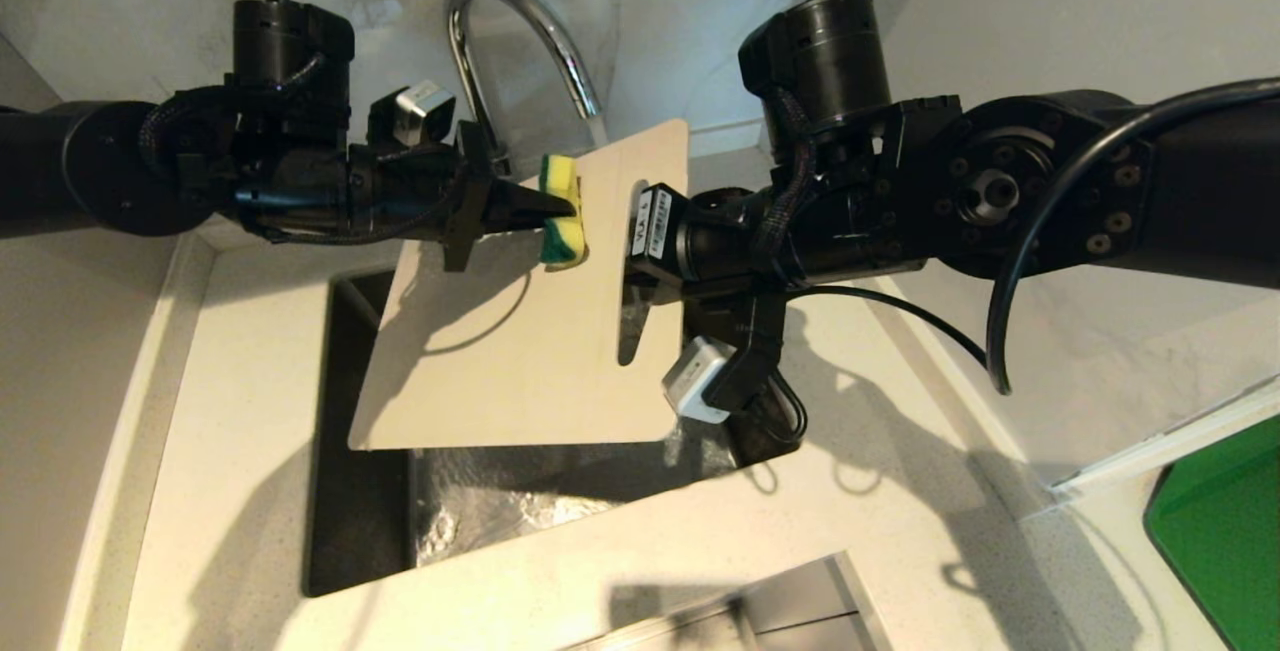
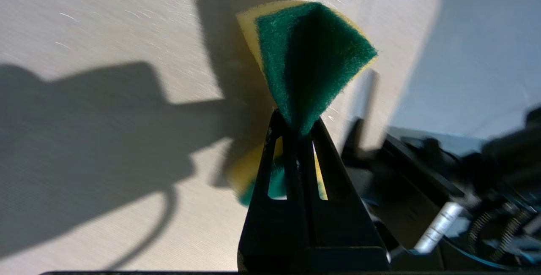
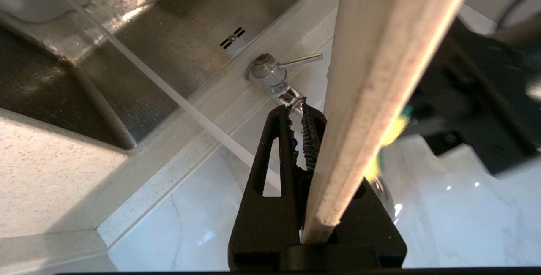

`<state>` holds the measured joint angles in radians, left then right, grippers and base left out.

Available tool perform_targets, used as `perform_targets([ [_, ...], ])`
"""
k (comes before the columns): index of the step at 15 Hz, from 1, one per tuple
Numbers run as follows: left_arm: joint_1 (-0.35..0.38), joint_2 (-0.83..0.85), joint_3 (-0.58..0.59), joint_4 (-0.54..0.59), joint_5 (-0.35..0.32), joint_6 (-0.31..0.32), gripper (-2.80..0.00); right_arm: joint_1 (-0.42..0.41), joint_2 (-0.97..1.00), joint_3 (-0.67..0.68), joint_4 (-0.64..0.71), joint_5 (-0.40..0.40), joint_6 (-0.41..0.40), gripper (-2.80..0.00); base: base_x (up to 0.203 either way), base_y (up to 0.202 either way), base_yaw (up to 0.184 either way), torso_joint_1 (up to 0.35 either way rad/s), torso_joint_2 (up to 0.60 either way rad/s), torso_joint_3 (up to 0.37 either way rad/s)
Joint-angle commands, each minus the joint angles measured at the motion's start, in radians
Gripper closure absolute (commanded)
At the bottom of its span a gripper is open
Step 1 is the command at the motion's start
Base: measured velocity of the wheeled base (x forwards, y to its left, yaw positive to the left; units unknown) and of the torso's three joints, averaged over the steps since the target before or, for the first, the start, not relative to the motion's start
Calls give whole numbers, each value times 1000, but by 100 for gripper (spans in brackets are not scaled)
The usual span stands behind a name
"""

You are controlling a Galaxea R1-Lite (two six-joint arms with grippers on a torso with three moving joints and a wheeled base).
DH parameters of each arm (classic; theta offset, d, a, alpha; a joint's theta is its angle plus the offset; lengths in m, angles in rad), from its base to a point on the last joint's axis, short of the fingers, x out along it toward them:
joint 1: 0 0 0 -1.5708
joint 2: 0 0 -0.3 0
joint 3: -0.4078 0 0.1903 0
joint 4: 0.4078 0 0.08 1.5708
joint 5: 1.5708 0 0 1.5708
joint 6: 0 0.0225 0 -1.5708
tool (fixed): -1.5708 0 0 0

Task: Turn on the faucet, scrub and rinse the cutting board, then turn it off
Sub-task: Scrub the cutting board underwater

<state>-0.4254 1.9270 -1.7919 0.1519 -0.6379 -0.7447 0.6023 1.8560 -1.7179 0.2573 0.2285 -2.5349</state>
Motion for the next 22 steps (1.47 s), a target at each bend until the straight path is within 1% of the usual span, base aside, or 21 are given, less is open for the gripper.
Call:
perform_targets([
  [1,40,34,11,0,-7,1,0,1,0,0,2,2,-15,0,0,0,0,0,0,0],
  [3,86,38,42,0,-12,20,0,1,0,0,2,2,-15,0,0,0,0,0,0,0],
  [5,137,40,85,-1,-28,60,0,1,0,0,2,2,-15,0,0,0,0,0,0,0],
  [8,223,55,138,-4,-72,132,0,2,2,1,-13,2,-9,0,0,0,0,0,0,0],
  [11,315,86,180,-9,-129,160,0,5,-2,1,-13,3,-4,0,0,0,0,0,0,0],
  [14,428,146,203,-9,-169,222,0,5,-8,5,-13,3,-4,0,0,0,0,0,0,0],
  [15,454,166,204,-9,-181,235,0,4,-8,7,-13,3,-4,0,0,0,0,0,0,0],
  [17,479,193,206,-9,-186,240,0,5,-6,14,-15,3,-2,0,0,0,0,0,0,0],
  [18,479,189,209,-9,-186,240,0,5,-6,15,-15,3,-2,0,0,0,0,0,0,0],
  [22,449,148,213,-6,-194,232,0,5,-8,20,-15,4,-2,0,0,0,0,0,0,0],
])
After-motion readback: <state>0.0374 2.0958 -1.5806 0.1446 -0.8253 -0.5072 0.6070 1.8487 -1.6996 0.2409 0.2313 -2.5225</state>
